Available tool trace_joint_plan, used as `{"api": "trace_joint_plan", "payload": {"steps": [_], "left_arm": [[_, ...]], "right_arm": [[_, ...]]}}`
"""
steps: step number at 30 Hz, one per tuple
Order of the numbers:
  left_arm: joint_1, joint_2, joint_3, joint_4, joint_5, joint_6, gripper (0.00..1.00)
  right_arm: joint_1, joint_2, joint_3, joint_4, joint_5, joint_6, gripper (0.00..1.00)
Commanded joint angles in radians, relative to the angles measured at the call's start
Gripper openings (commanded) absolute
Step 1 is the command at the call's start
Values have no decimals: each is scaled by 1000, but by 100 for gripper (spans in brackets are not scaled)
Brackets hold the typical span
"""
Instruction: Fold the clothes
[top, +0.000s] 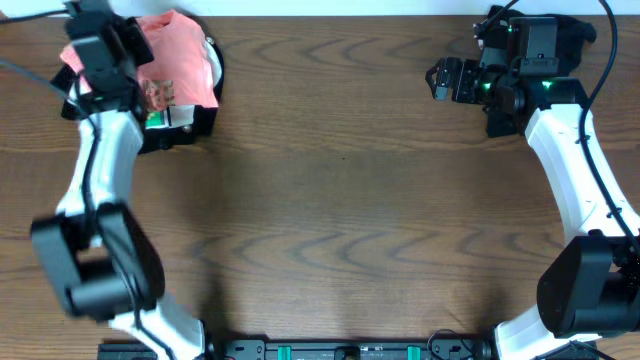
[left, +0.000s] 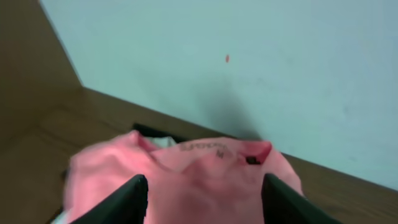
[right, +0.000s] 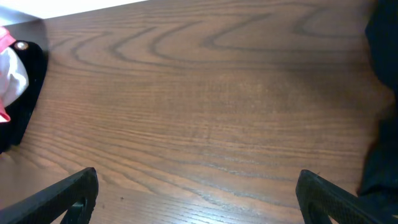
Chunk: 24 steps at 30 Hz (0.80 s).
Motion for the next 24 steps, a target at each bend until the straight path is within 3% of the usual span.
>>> {"api": "trace_joint_plan", "payload": {"steps": [1,5,13,24], "left_arm": [[6,120,2,122,11,-9,62],[-6,251,2,252,11,-9,65],[-10,422,2,220,-31,0,67],[-10,251,2,216,-39,41,68]], "right_arm": [[11,8,-3,0,4,-15,99],[11,8,-3,0,4,-15,99],[11,8,-3,0,4,-15,99],[11,8,-3,0,4,-16,99]]}}
